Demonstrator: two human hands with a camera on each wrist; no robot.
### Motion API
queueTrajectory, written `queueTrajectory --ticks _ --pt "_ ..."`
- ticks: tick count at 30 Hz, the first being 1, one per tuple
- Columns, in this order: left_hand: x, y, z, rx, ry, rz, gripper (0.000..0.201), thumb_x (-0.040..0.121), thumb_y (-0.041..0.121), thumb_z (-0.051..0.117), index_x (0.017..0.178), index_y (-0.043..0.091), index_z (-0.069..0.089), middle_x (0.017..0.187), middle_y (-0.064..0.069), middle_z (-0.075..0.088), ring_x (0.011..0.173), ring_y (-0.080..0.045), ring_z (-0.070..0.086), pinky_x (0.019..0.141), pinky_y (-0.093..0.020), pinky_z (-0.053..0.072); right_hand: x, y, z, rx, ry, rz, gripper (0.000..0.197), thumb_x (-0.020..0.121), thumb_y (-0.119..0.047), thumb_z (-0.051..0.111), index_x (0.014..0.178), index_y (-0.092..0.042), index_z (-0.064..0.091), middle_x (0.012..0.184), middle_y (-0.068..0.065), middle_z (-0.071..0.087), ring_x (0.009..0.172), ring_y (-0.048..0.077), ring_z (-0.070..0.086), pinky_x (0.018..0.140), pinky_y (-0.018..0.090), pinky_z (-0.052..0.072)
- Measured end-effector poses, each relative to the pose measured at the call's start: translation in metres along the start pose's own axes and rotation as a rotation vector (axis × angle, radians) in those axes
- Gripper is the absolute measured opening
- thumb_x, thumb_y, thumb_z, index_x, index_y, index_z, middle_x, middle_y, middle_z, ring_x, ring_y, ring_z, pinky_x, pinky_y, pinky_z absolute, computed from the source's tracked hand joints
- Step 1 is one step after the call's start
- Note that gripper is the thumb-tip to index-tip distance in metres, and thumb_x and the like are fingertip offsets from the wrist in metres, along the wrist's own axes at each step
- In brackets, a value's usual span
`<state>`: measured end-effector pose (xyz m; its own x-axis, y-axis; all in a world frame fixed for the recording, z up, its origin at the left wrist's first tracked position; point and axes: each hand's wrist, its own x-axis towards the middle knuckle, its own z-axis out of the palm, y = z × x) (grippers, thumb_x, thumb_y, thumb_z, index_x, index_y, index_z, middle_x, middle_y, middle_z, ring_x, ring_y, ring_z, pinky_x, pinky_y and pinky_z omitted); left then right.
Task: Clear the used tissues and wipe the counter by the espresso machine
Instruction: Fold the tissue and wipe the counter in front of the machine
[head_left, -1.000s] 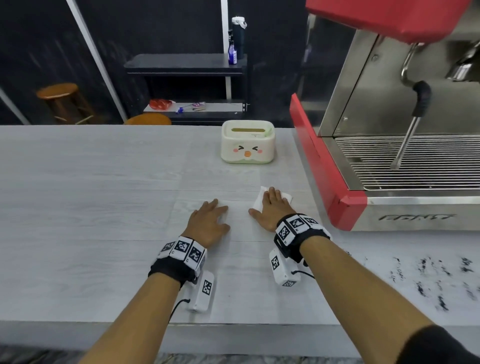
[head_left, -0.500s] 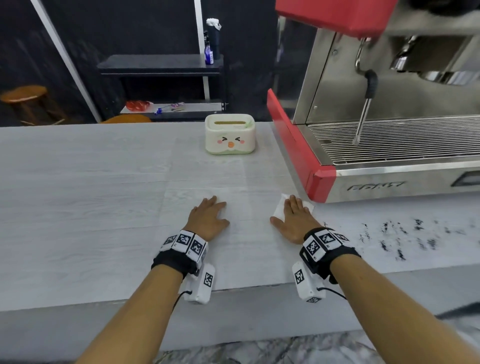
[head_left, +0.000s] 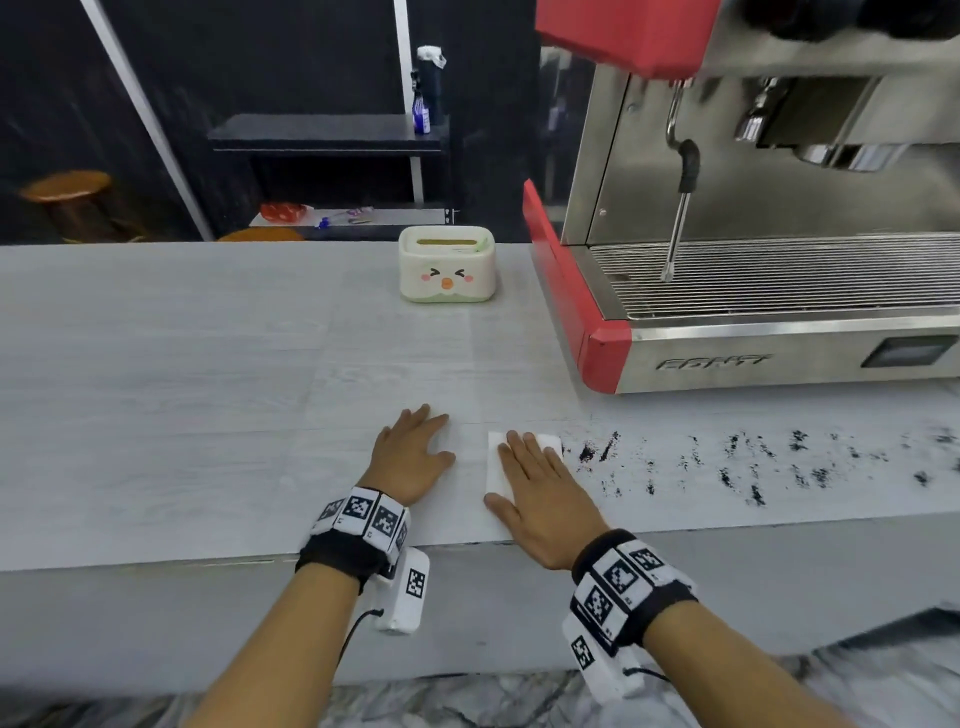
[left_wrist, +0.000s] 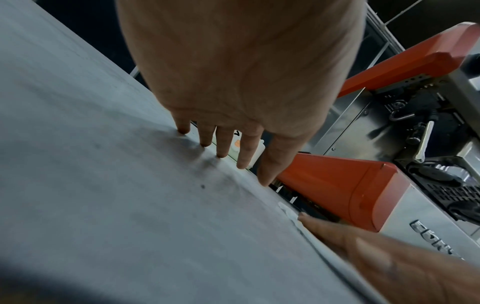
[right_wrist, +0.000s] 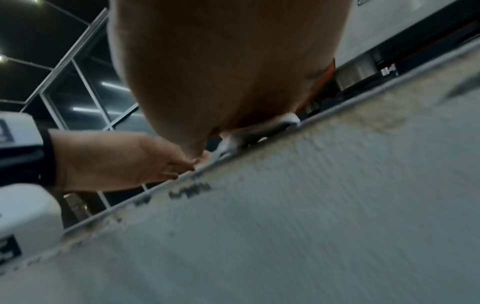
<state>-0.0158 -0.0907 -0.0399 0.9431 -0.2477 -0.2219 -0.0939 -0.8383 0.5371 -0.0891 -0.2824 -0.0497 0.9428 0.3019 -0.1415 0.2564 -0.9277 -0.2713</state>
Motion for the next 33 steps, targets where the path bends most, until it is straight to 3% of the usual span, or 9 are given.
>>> queueTrajectory --ticks 7,13,17,21,28,30,33 --pt "-0.012 0.015 0.028 0.002 0.114 -0.033 0.057 0.094 0.034 0.046 0.147 0.025 0.025 0.159 0.000 0.009 0.147 -0.019 0.000 0.119 -0.040 -0.002 -0.005 0.010 0.011 0.160 0.228 -0.005 0.051 0.099 -0.041 0.025 0.138 -0.010 0.036 0.159 0.010 0.011 0.148 0.024 0.005 0.119 0.033 0.002" --pt "-0.015 0.017 0.053 0.063 0.329 0.005 0.051 0.095 0.035 0.042 0.144 0.027 0.032 0.158 0.002 0.016 0.147 -0.018 0.007 0.120 -0.039 0.002 -0.001 0.011 0.021 0.011 0.194 -0.010 0.087 0.084 -0.058 -0.017 0.150 -0.011 0.014 0.160 0.013 0.005 0.148 0.028 -0.002 0.117 0.041 -0.009" --pt "-0.015 0.013 0.056 0.077 0.354 0.018 0.049 0.095 0.037 0.041 0.143 0.029 0.034 0.157 0.003 0.020 0.147 -0.017 0.010 0.120 -0.039 0.004 -0.004 0.015 0.022 -0.016 0.167 0.025 0.078 0.088 -0.056 -0.009 0.151 -0.014 0.007 0.159 0.013 -0.003 0.147 0.027 -0.006 0.119 0.042 -0.006" --pt "-0.016 0.011 0.056 0.075 0.371 0.037 0.048 0.095 0.037 0.041 0.142 0.029 0.036 0.157 0.003 0.022 0.146 -0.017 0.011 0.120 -0.039 0.005 -0.008 0.028 0.020 -0.020 0.184 0.045 0.077 0.089 -0.052 -0.003 0.150 -0.007 0.010 0.160 0.012 0.001 0.148 0.025 -0.002 0.118 0.039 -0.006" --pt "-0.019 0.012 0.055 0.056 0.372 0.047 0.047 0.096 0.034 0.041 0.142 0.029 0.037 0.157 0.004 0.022 0.147 -0.015 0.011 0.120 -0.037 0.003 -0.028 0.069 0.003 -0.056 0.109 0.159 0.085 0.080 -0.054 -0.013 0.150 -0.007 -0.001 0.160 0.007 -0.008 0.147 0.019 -0.009 0.120 0.035 -0.006" --pt "-0.019 0.013 0.055 0.048 0.373 0.048 0.046 0.096 0.033 0.042 0.141 0.028 0.038 0.156 0.003 0.023 0.146 -0.017 0.011 0.120 -0.037 0.003 -0.032 0.077 -0.004 0.017 0.105 0.207 0.077 0.089 -0.053 -0.005 0.150 -0.007 -0.001 0.160 0.007 -0.007 0.147 0.018 -0.008 0.119 0.034 -0.005" --pt "-0.017 0.017 0.053 0.003 0.371 0.029 0.044 0.096 0.030 0.042 0.139 0.027 0.041 0.156 0.002 0.024 0.146 -0.018 0.012 0.120 -0.039 0.003 -0.030 0.073 -0.016 0.211 0.154 0.231 0.061 0.101 -0.038 0.017 0.150 -0.007 -0.001 0.160 0.007 -0.006 0.147 0.017 -0.007 0.118 0.030 -0.006"
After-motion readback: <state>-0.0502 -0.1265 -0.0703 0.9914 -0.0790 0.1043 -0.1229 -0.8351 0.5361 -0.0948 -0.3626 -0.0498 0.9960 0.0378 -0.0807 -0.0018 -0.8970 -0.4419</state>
